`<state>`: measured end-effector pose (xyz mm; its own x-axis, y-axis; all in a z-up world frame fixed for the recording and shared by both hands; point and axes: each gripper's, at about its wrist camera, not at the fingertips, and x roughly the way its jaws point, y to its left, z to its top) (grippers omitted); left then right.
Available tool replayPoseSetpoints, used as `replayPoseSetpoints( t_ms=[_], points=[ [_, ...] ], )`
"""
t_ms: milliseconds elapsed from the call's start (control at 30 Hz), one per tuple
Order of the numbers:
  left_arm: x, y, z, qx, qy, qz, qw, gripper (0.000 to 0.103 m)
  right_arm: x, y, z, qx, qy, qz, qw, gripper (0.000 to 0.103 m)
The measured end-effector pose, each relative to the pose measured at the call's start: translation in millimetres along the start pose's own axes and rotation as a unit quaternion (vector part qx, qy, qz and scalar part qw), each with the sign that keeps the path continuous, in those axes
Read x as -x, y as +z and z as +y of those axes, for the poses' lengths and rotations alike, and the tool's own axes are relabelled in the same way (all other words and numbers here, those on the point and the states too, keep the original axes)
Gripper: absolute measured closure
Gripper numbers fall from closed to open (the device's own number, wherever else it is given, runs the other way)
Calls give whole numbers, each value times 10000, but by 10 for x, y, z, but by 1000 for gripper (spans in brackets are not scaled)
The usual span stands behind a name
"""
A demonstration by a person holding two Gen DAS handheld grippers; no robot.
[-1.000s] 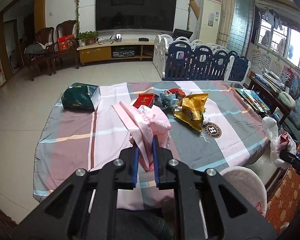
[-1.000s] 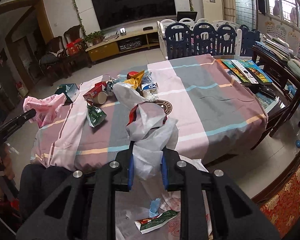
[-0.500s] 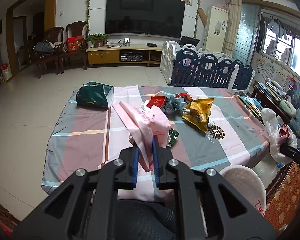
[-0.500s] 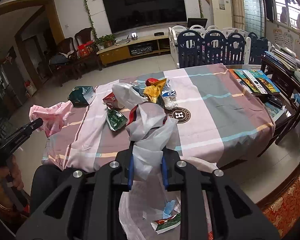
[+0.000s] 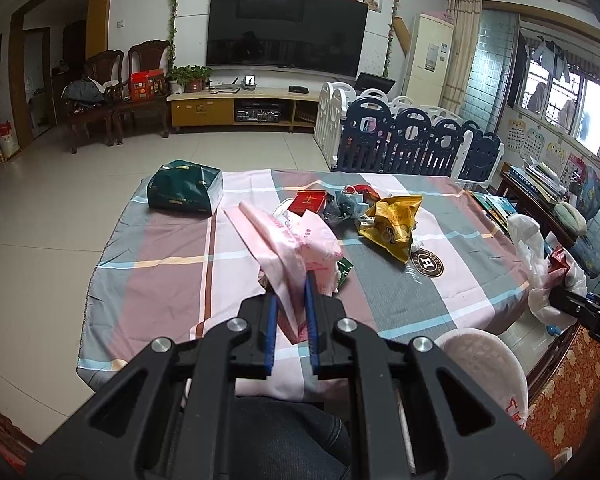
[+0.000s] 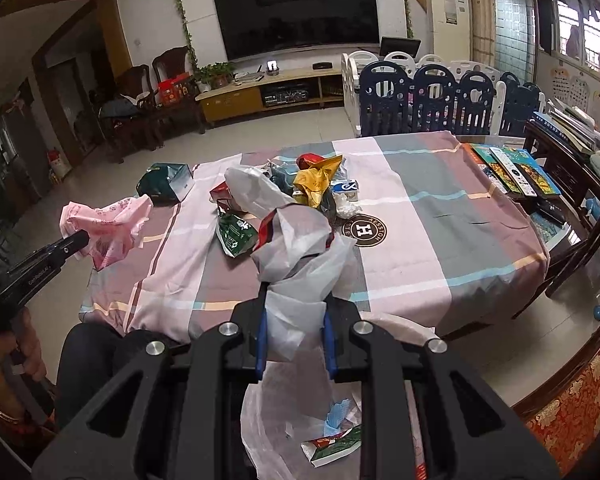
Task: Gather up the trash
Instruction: 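Carry both items to the wastebasket and release them inside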
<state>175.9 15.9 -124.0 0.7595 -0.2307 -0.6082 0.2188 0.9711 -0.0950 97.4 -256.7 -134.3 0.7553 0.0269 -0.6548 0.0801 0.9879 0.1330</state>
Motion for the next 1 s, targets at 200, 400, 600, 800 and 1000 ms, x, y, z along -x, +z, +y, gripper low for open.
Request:
replayPoseSetpoints(
  t_ms=[200, 400, 600, 800, 1000],
  points=[
    [-33, -9, -51, -38, 17, 57, 10000, 90, -28, -33, -5, -44, -18, 37, 10000, 81],
    [-64, -22, -75, -67, 16, 101, 9999, 90, -86, -44, 7, -94, -22, 108, 9999, 81],
    [-103, -25, -84, -67, 1, 159, 9999, 90, -119, -51, 32, -95, 20, 160, 9998, 81],
    [-118, -28, -77, -65, 9, 163, 9998, 90, -134, -43, 21, -98, 39, 186, 9998, 81],
    [-119, -30, -76, -67, 18, 158, 9999, 90, -135, -44, 21, -102, 36, 185, 9998, 81]
  ],
)
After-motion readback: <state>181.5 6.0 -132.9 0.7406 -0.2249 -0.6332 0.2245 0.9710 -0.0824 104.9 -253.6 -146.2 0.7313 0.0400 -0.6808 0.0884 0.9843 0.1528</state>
